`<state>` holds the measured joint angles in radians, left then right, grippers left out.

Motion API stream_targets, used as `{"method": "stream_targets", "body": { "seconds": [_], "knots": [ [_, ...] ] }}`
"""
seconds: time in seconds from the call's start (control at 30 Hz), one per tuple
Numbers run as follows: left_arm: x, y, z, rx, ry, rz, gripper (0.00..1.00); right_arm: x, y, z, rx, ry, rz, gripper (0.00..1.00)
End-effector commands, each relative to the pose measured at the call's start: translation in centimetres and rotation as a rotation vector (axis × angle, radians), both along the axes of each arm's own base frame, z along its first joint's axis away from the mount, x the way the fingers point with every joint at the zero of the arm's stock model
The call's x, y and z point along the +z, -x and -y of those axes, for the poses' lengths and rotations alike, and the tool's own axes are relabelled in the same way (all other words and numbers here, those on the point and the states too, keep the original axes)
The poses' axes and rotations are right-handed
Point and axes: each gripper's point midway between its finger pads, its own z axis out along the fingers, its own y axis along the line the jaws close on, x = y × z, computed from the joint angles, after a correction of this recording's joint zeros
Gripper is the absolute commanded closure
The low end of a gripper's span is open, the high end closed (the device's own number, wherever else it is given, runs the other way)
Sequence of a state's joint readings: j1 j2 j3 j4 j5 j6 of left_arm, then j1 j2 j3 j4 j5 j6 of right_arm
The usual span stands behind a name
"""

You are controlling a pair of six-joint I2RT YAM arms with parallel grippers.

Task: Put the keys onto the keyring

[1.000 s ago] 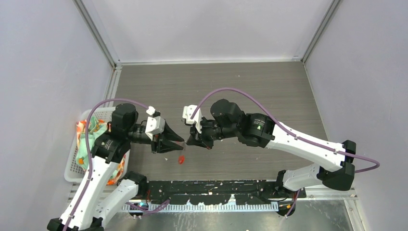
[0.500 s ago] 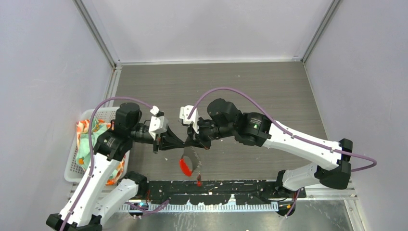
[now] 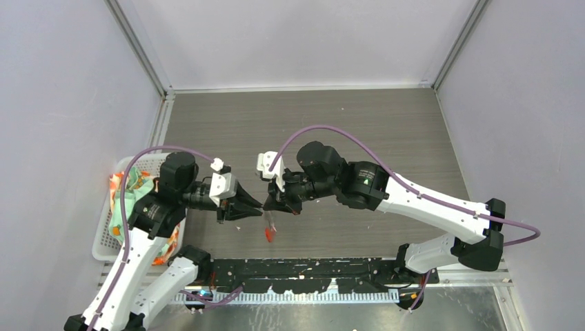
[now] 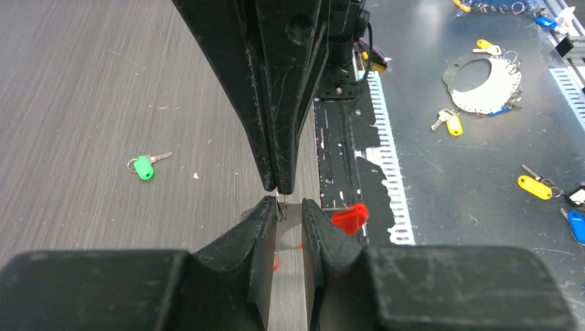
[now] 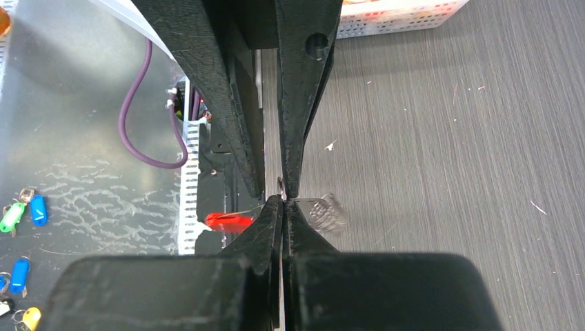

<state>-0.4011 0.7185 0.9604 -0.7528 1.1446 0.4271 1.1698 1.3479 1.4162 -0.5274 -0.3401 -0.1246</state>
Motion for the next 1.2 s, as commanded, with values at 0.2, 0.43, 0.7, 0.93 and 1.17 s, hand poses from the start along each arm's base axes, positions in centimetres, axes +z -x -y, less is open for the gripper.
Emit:
{"method": "stream_targets", "body": {
  "seconds": [0.2, 0.43, 0.7, 0.93, 1.17],
  "knots": [
    [0.4, -0.4, 0.3, -0.01, 0.006, 0.021, 0.99, 3.6, 0.4, -0.3, 0.015, -0.105, 0.025, 0.99],
    [0.1, -1.0, -0.1, 0.043, -0.006, 0.092, 1.0, 4.4, 0.6, 0.4, 0.01, -0.135, 0.034, 0.86],
    [2.0, 1.2, -0.4, -0.059, 0.058, 0.266, 1.0, 6.8, -0.4, 4.2, -0.131, -0.316, 0.139, 0.34],
    [3.0, 3.0, -0.8, -0.134, 0.106, 0.453, 1.0, 7.3, 0.1, 5.8, -0.138, -0.382, 0.169, 0.28],
    [1.8, 3.3, -1.5, -0.187, 0.087, 0.766, 1.0, 7.0, 0.7, 5.2, -0.091, -0.385, 0.161, 0.3]
  ]
}}
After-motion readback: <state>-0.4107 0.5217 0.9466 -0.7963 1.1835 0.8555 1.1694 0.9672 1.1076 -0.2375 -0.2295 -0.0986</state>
